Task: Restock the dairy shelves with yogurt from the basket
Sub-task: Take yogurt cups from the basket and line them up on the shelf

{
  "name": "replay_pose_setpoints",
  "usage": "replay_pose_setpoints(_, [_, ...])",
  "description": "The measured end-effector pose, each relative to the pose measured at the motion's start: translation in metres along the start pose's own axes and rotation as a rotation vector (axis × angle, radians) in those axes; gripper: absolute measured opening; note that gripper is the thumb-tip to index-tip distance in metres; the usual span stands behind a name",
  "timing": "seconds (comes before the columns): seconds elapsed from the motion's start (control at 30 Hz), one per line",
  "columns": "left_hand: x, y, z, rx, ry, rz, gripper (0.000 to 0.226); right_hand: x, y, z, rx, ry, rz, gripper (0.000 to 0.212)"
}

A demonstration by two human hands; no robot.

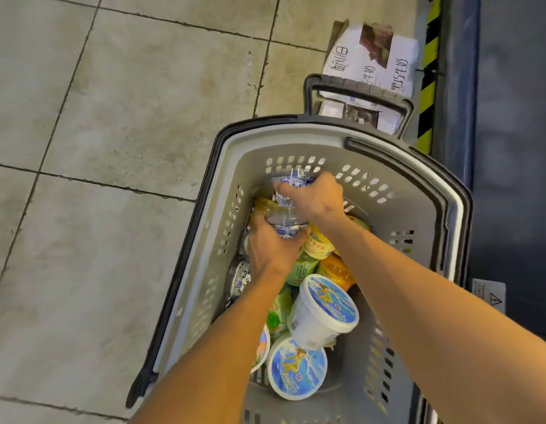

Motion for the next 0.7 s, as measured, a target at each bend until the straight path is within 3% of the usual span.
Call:
replay_pose_setpoints(0.33, [-0.098, 0.064, 0.068, 0.091, -0.009, 0.146, 0.079, -0.130, -0.015, 0.096, -0.070, 0.082, -0.295, 0.086])
replay_pose_setpoints(0.7, [-0.197, 0.317, 0.224, 0.436, -0.143, 0.204, 0.077, -0.389, -0.082, 0.243, -0.175, 0.336, -0.487, 0.080])
Point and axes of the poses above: each hand's wrist, its own z-axis away from the middle knuckle, its own x-axis out of the palm, y = z × x, the point moved 8 cm from there along -z, towards the middle knuckle, and after that the axes turned 8 degrees about y, right-handed, at the moved point
